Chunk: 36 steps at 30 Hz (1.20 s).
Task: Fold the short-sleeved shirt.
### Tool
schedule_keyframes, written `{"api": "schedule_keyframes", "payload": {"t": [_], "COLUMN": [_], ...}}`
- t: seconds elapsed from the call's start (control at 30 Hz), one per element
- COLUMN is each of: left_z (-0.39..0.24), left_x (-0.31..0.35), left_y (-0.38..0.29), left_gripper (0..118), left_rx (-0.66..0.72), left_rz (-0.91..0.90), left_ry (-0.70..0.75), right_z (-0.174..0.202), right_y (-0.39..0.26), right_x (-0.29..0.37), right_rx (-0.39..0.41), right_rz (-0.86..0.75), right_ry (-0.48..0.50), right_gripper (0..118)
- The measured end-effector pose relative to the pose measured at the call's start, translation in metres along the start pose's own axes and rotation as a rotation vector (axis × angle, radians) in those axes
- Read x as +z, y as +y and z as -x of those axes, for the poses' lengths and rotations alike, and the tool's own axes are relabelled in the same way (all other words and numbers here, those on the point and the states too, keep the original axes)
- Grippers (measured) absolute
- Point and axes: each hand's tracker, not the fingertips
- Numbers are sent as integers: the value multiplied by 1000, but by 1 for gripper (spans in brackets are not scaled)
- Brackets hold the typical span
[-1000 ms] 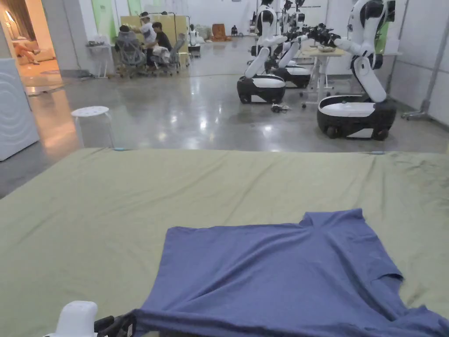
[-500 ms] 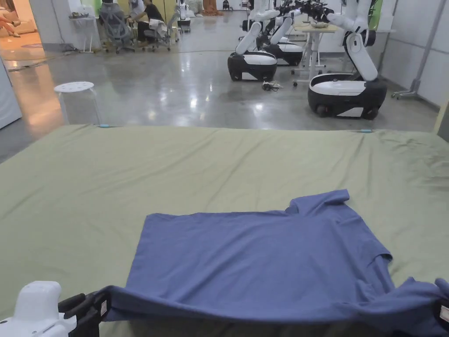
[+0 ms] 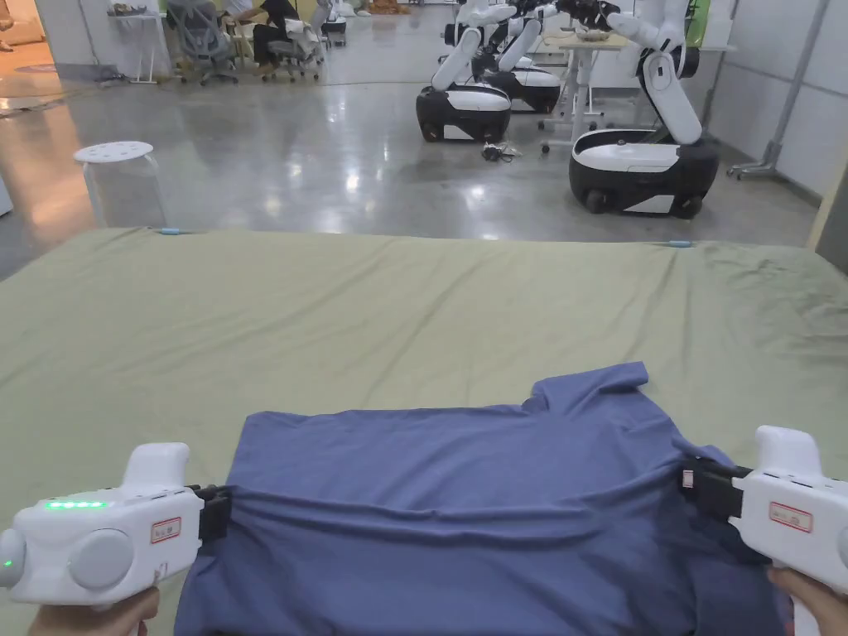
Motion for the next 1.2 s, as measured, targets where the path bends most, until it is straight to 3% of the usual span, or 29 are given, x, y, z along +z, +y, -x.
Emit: {"api": "schedule_keyframes", "payload": {"t": [0.17, 0.33, 0.37, 0.4, 0.43, 0.47, 0.5, 0.57, 0.7, 0.73, 0.8, 0.83, 0.87, 0.9, 0.97, 1.03, 1.2], "left_z": [7, 6, 6, 6, 5, 5, 1, 4, 7, 6, 5, 0, -5, -6, -6, -8, -8], "left_x": [-35, -39, -37, -33, -27, -16, 3, 44, 117, 137, 166, 176, 186, 193, 202, 202, 181], "left_y": [-7, -15, -16, -16, -15, -15, -13, -16, -23, -30, -48, -55, -64, -73, -89, -101, -106], "left_gripper": [6, 9, 21, 49, 95, 117, 114, 113, 109, 91, 30, 5, 5, 5, 4, 4, 4], "left_rx": [13, 34, 35, 34, 31, 26, 16, 19, 48, 45, 24, -10, -31, -62, -45, -14, -48], "left_rz": [44, 45, 41, 39, 35, 9, -119, -185, -289, -329, -408, -416, -434, -447, -438, -397, -264], "left_ry": [29, 51, 44, 47, 46, 46, 7, 2, -21, -52, -19, 64, 124, 117, 72, 47, 8], "right_z": [-10, -6, -4, -2, -2, -2, -3, -1, 28, 34, 44, 51, 56, 60, 62, 47, 19], "right_y": [-1, -9, -11, -11, -12, -15, -11, -8, -17, -21, -37, -46, -56, -67, -85, -104, -111], "right_x": [-49, -61, -57, -52, -47, -33, -25, -4, 100, 122, 165, 183, 193, 204, 222, 227, 226], "right_rx": [1, 78, 95, 113, 88, 61, 48, 21, 103, 122, 149, 172, 191, 193, 143, 37, 35], "right_rz": [54, 82, 53, 29, 23, -97, -108, -120, -247, -259, -351, -408, -461, -485, -476, -439, -411], "right_ry": [-40, -123, -162, -188, -166, -109, -92, -93, -85, -79, -87, -133, -189, -230, -228, -194, -219], "right_gripper": [8, 9, 20, 53, 113, 116, 112, 115, 117, 116, 98, 56, 17, 1, 1, 1, 1]}}
